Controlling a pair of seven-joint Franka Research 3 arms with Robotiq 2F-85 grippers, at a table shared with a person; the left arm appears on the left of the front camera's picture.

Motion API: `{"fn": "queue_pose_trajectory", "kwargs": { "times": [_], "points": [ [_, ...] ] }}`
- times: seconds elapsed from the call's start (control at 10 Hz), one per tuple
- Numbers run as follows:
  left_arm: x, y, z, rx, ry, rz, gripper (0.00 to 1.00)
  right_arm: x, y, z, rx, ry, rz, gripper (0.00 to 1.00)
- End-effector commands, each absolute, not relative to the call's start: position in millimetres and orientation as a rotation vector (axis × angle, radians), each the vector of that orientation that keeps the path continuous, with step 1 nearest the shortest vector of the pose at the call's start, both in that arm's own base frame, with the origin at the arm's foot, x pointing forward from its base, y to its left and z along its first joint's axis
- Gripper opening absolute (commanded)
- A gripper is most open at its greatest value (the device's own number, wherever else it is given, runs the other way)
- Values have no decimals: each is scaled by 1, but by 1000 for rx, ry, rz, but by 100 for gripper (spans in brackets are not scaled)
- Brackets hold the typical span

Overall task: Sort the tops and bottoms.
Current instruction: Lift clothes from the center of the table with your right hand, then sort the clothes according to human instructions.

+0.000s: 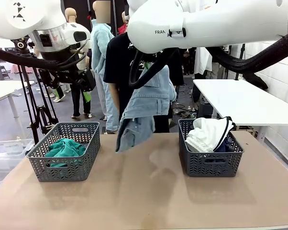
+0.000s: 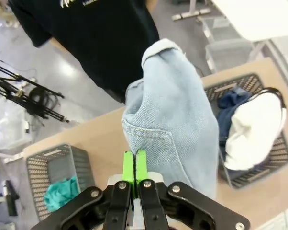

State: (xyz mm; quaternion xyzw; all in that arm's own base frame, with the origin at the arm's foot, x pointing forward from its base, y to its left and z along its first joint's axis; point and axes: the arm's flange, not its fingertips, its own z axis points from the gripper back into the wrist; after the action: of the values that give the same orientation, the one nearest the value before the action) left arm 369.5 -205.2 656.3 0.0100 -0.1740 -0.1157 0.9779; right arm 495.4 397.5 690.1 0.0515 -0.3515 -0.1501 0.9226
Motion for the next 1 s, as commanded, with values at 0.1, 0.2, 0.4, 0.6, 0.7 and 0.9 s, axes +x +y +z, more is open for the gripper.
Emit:
{"fn": "queue_pose_trajectory", "kwargs": {
  "times": [0.1,0.2,0.4,0.6,0.7,0.9],
  "points": [
    [370,-203,658,21,-346,-230,100,498,397,690,123,-734,-305,0],
    [370,-203,658,21,-346,-230,100,498,397,690,123,-734,-305,0],
    [370,-203,658,21,-346,-230,100,498,397,690,123,-734,-305,0],
    [370,-203,658,21,-346,-230,100,498,397,690,123,-734,-305,0],
    [370,-203,658,21,-346,-230,100,498,397,690,123,-734,-305,0],
    [370,-203,658,21,-346,-230,100,498,397,690,123,-734,-305,0]
  ]
}}
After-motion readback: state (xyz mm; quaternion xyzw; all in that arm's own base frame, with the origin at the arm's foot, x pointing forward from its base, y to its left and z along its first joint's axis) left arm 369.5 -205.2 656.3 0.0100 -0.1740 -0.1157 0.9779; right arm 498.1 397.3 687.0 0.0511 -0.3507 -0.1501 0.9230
